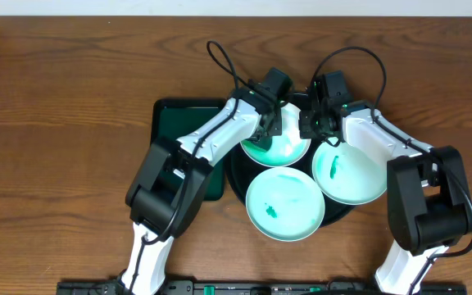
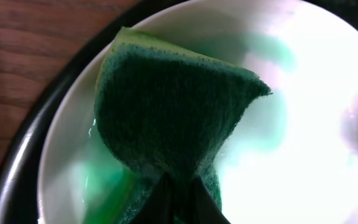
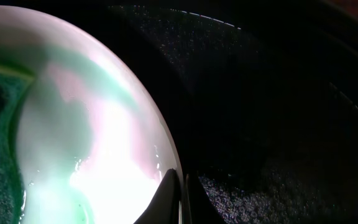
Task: Clean dirty plates on tray and stack at the side
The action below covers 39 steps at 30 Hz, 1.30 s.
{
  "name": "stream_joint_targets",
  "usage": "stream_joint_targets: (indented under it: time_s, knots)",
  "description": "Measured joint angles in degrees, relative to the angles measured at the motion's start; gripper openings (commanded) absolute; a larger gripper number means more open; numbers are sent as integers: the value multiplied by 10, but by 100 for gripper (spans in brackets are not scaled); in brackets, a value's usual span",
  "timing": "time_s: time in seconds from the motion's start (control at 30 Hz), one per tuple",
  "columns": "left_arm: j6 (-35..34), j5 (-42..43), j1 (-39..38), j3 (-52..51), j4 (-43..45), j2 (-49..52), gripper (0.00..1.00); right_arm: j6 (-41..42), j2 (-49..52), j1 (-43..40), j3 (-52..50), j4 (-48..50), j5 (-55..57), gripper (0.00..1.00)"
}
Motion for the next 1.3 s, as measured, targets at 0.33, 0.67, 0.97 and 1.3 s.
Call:
stream_joint_targets:
  time_s: [0.33, 0.67, 0.97, 1.3]
  knots:
    - [0, 166, 3, 1, 8, 0, 7, 0, 0, 0, 0, 0, 0, 1]
    - [0, 135, -3, 1, 6, -87, 7, 0, 0, 0, 0, 0, 0, 1]
    - [0, 4, -3, -3, -1, -107, 7, 0, 0, 0, 0, 0, 0, 1]
    - [-2, -20, -8, -8, 0, -27, 7, 0, 0, 0, 0, 0, 0, 1]
